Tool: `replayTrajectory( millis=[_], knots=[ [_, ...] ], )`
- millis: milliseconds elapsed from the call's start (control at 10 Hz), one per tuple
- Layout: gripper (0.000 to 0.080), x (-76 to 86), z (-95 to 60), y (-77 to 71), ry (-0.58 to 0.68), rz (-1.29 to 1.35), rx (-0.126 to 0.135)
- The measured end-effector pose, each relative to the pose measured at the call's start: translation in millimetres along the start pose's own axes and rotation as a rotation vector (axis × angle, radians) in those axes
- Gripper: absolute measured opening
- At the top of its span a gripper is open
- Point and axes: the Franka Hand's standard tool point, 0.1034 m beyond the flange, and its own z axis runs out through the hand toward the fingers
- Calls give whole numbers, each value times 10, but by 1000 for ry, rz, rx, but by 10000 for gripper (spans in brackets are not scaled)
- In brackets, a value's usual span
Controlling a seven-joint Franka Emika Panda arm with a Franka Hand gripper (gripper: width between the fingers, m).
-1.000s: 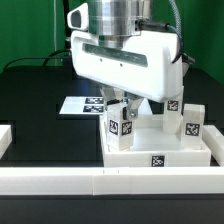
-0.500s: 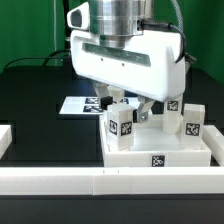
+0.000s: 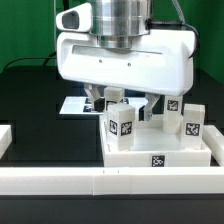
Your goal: Assemble square table
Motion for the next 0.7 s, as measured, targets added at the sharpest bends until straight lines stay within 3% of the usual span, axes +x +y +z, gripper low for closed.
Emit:
replayTrajectory(
  millis=[700],
  knots=[
    [649,-4,4,7,-6,-689,-40]
  ],
)
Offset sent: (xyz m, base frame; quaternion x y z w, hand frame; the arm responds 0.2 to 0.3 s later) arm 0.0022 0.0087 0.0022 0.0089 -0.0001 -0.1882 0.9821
